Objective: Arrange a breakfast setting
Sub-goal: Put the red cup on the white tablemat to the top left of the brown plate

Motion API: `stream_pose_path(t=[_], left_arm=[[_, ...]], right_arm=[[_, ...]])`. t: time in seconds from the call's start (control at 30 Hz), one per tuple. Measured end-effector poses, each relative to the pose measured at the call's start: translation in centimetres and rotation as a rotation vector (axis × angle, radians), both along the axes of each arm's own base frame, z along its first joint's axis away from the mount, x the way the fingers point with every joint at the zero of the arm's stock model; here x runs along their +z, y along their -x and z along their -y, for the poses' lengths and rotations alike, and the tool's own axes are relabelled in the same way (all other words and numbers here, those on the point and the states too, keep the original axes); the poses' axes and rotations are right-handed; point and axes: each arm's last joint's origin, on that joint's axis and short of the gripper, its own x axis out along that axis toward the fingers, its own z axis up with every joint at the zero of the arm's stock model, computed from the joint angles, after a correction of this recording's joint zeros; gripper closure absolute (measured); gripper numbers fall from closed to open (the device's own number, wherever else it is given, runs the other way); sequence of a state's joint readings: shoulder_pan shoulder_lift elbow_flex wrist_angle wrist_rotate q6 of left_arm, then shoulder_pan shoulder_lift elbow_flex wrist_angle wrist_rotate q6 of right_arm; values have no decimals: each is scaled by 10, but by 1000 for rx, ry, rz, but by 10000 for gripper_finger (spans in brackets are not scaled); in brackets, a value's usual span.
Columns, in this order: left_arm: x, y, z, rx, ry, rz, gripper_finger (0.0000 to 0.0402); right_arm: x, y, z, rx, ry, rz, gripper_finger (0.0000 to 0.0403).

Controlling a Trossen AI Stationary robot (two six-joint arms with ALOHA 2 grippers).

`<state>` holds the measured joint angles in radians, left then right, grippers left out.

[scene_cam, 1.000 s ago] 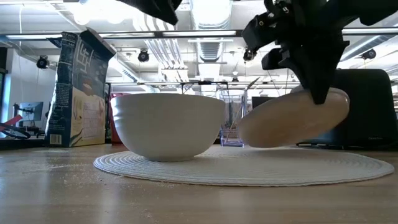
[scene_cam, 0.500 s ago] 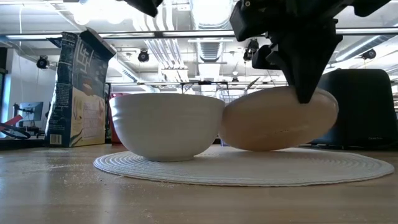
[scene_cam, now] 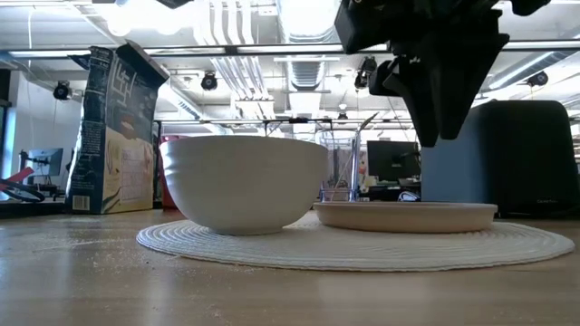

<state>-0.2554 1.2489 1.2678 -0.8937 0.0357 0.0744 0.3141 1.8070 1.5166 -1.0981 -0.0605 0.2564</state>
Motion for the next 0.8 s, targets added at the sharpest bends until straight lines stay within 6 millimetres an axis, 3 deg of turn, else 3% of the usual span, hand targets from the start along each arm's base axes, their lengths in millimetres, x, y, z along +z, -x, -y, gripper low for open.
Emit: stream_pose_path(t=[0.23,0.47,0.8], left_arm=[[-28,17,5,44,73,-14,226],[-63,21,11,70,145,41,226],[-72,8,19,51,184,131,226]], right_arm=[[18,7,4,63,32,66,262],[36,11,11,35,117,159,275],[50,18,19,3,203,207,271]])
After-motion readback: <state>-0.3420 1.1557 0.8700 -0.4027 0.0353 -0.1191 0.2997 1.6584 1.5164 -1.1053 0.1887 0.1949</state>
